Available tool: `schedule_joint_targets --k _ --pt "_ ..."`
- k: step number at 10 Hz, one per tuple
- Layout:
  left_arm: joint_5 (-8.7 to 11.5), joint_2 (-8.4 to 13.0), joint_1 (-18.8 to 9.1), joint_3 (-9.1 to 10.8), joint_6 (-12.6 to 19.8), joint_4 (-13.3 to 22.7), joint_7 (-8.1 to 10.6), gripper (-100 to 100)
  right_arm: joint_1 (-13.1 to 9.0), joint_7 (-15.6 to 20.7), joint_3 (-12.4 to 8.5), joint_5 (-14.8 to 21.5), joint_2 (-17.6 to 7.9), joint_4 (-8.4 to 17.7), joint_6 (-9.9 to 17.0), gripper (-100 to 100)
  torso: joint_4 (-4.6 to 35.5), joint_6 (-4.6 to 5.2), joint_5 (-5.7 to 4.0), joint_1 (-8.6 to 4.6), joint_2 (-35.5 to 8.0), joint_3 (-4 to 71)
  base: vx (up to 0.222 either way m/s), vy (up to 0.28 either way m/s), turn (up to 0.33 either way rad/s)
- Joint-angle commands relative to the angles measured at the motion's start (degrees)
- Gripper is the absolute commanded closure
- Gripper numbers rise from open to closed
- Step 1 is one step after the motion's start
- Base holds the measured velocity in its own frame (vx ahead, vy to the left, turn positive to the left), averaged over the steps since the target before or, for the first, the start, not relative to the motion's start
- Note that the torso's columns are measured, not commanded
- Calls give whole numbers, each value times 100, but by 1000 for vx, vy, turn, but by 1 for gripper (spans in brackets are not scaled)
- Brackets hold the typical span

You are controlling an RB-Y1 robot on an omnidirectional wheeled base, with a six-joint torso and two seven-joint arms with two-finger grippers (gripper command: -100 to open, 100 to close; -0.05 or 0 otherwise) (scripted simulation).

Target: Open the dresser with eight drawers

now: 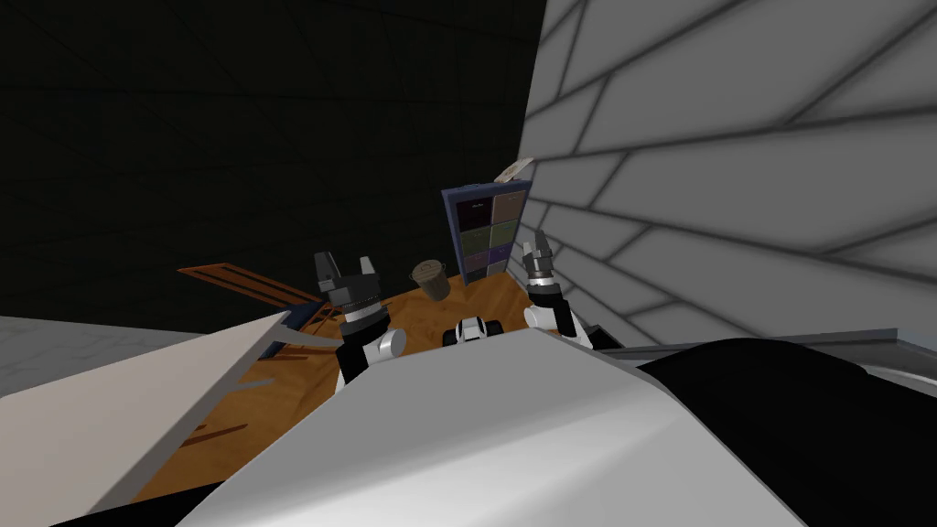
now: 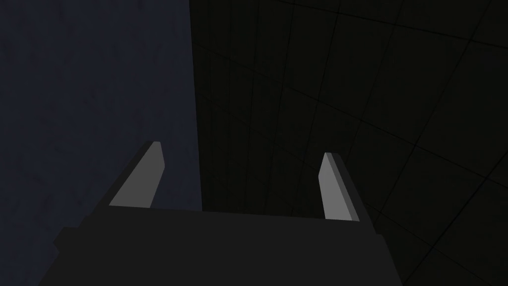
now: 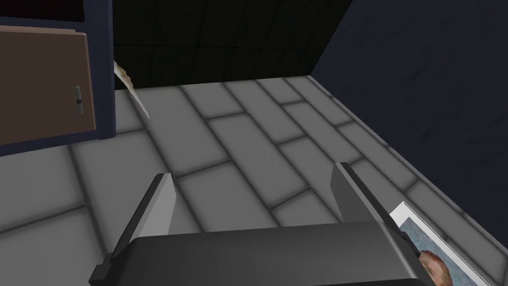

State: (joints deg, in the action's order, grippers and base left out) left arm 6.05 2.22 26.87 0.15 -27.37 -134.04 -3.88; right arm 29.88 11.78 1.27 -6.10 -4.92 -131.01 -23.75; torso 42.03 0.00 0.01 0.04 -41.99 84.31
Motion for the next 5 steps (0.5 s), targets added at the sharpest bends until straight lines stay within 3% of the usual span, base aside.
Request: schedule_joint_targets --k 1,5 --pt "0 0 0 0 0 0 0 0 -61 325 -65 66 -146 84 -77 -100 16 0 -1 -3 -13 26 38 17 16" --pt "0 0 0 0 0 0 0 0 -206 1008 -240 248 -343 310 -251 -100 26 1 -1 -5 -31 25 43 22 42"
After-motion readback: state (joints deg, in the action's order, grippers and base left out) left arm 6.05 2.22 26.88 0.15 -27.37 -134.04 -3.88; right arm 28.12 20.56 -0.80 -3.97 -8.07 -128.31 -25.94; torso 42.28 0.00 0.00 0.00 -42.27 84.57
